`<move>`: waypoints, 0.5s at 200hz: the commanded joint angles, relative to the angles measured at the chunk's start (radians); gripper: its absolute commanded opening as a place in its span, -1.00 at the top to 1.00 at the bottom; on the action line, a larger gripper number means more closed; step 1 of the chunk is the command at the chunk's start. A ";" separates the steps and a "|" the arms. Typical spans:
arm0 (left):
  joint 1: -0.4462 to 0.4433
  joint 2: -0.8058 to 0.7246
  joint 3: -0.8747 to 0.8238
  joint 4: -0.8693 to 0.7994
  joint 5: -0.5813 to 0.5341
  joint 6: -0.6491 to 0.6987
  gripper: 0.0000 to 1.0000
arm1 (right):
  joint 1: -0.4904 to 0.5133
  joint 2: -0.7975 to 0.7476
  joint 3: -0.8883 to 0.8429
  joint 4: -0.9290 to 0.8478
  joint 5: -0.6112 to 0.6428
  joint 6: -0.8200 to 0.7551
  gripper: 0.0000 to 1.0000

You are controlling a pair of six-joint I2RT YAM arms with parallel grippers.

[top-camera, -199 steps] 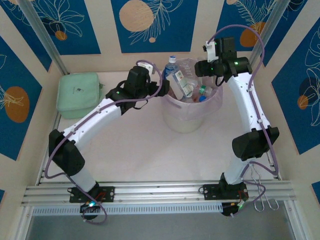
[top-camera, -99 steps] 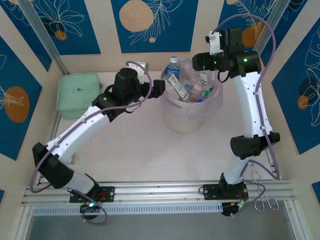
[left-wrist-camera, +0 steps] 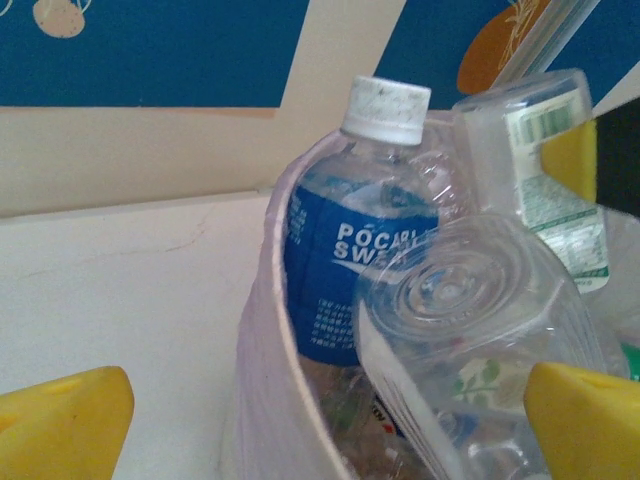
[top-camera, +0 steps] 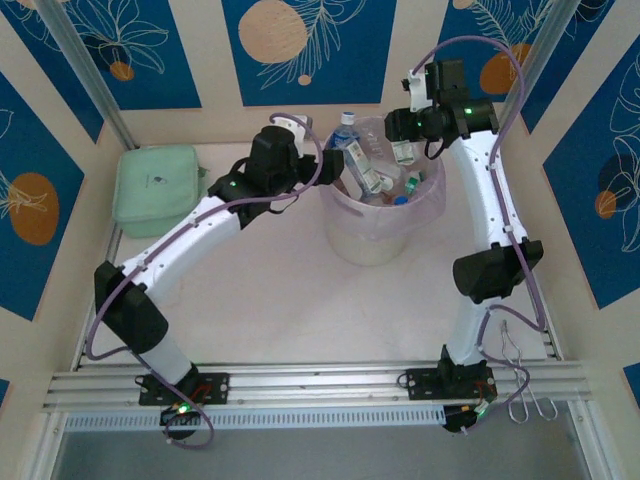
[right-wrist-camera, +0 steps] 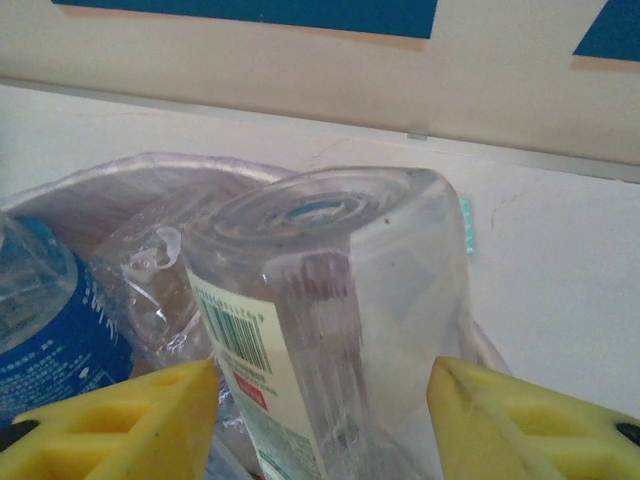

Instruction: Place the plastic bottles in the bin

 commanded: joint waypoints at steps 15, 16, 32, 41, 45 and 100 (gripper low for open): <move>-0.005 0.073 -0.012 -0.019 0.007 -0.030 -1.00 | 0.013 -0.042 -0.144 -0.010 -0.116 0.050 -0.12; -0.005 0.073 -0.013 -0.018 0.008 -0.031 -1.00 | 0.012 -0.043 -0.145 -0.010 -0.116 0.050 -0.12; -0.004 0.066 -0.029 -0.012 0.009 -0.035 -1.00 | 0.001 -0.054 -0.146 -0.017 -0.113 0.051 -0.13; -0.005 0.058 -0.031 -0.011 0.007 -0.032 -1.00 | -0.003 -0.064 -0.132 -0.018 -0.114 0.054 -0.15; -0.005 0.052 -0.030 -0.013 0.007 -0.031 -1.00 | -0.006 -0.068 -0.123 -0.019 -0.114 0.056 -0.17; -0.005 -0.063 -0.047 -0.016 0.019 -0.008 -1.00 | -0.032 -0.122 0.007 -0.047 -0.090 0.094 -0.49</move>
